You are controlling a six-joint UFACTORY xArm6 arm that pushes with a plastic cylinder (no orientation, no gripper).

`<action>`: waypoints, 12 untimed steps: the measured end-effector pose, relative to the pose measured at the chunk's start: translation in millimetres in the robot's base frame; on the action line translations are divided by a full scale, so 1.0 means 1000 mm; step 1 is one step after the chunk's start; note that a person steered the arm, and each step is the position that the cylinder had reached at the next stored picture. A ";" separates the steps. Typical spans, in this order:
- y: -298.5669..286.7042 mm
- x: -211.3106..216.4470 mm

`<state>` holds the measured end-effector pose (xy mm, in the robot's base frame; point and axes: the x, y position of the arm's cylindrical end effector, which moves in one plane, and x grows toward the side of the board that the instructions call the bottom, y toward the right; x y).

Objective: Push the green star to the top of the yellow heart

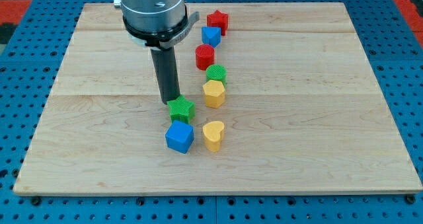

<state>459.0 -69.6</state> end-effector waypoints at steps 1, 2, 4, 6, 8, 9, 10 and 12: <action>-0.010 0.000; -0.010 0.009; 0.082 0.011; 0.061 0.011; -0.001 0.028; 0.016 0.051; 0.018 0.068; 0.014 0.068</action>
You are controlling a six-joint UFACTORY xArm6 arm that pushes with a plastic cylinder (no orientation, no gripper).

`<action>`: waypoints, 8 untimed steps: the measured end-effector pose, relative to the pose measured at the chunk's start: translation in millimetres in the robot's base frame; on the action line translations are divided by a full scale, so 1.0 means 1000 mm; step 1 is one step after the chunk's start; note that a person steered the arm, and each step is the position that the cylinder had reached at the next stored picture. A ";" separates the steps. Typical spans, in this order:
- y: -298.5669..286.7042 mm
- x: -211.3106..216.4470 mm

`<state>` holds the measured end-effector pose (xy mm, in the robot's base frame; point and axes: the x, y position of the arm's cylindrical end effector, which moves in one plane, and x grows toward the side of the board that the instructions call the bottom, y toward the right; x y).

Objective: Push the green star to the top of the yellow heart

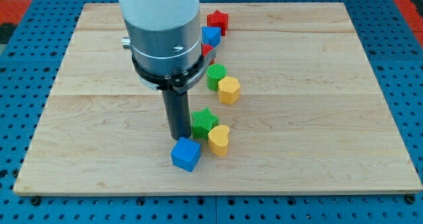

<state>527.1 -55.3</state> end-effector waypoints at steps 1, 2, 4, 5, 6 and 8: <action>-0.001 0.000; -0.001 0.000; 0.006 -0.010; 0.014 -0.015; 0.028 -0.016; 0.048 -0.030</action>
